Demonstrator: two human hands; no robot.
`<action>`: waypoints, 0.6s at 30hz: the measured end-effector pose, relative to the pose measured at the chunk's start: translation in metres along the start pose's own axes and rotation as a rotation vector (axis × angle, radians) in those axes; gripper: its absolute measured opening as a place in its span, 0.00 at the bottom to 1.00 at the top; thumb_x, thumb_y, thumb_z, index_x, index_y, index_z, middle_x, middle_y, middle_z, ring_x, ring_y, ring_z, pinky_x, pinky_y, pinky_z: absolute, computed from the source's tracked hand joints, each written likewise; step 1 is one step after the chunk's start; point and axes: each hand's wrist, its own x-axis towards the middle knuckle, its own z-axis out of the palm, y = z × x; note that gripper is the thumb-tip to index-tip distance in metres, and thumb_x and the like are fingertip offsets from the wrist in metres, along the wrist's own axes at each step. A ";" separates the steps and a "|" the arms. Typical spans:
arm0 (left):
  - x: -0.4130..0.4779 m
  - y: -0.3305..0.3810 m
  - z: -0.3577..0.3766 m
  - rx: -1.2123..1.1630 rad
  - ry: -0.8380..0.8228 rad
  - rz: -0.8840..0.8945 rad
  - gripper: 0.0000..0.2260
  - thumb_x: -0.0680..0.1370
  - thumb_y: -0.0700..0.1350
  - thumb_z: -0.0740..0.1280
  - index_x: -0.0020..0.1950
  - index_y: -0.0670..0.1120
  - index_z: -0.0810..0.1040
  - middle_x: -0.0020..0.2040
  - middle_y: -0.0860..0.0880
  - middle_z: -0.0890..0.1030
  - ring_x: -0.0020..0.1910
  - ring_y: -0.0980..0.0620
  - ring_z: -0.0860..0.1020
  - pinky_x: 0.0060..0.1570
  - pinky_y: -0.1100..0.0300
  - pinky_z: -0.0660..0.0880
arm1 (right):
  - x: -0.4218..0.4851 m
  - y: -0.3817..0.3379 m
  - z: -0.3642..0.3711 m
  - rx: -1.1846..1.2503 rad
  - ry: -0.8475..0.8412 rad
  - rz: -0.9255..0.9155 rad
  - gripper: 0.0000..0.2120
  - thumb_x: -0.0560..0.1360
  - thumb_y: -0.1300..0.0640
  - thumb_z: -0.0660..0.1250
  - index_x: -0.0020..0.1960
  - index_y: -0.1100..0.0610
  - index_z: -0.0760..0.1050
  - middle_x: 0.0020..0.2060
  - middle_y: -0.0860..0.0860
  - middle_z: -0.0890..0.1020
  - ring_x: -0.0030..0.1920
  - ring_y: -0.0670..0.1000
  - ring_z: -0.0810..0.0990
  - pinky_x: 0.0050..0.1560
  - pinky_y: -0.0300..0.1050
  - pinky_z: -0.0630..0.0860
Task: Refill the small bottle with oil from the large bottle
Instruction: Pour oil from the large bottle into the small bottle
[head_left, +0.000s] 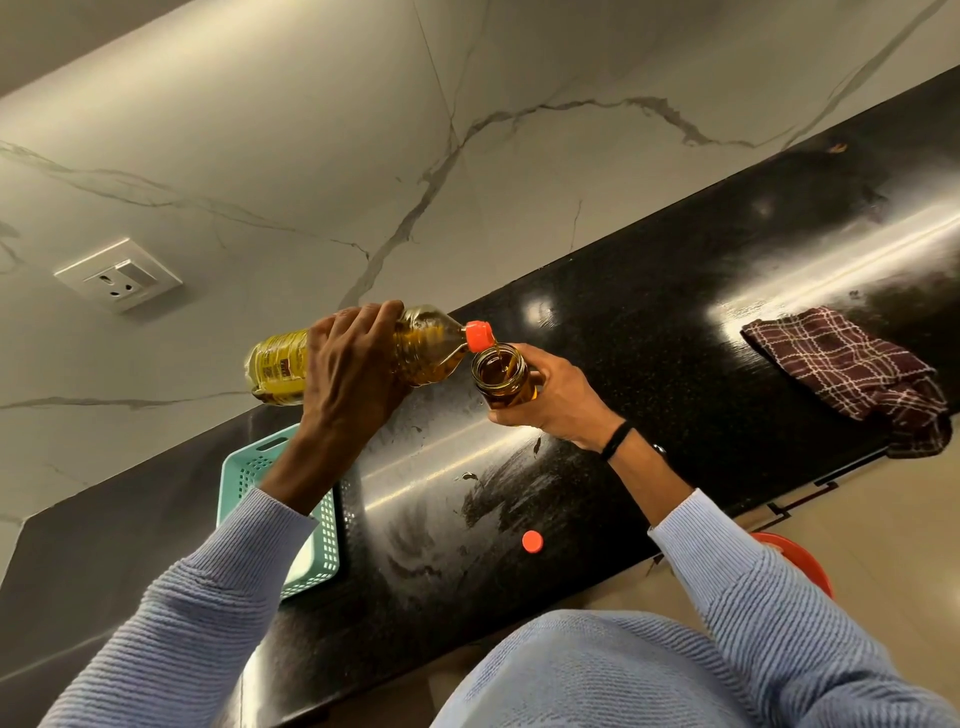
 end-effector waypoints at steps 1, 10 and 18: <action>0.000 0.000 0.000 -0.001 -0.001 -0.001 0.37 0.62 0.51 0.83 0.65 0.42 0.72 0.56 0.39 0.80 0.53 0.37 0.79 0.56 0.41 0.72 | 0.000 0.000 0.000 0.003 -0.001 0.000 0.35 0.64 0.53 0.82 0.67 0.44 0.72 0.58 0.42 0.81 0.60 0.43 0.78 0.64 0.45 0.76; -0.002 0.003 -0.001 -0.010 -0.009 -0.004 0.36 0.62 0.50 0.83 0.64 0.42 0.73 0.55 0.39 0.80 0.53 0.37 0.79 0.56 0.41 0.72 | 0.000 0.003 0.000 -0.009 0.002 -0.012 0.35 0.64 0.52 0.82 0.68 0.45 0.72 0.59 0.42 0.80 0.60 0.44 0.78 0.65 0.46 0.76; -0.006 0.003 0.002 -0.009 -0.026 -0.015 0.36 0.63 0.51 0.82 0.65 0.42 0.72 0.57 0.40 0.80 0.55 0.38 0.79 0.58 0.41 0.71 | 0.000 0.005 0.001 -0.014 -0.004 -0.024 0.35 0.64 0.53 0.82 0.68 0.46 0.72 0.59 0.42 0.80 0.60 0.43 0.78 0.65 0.45 0.76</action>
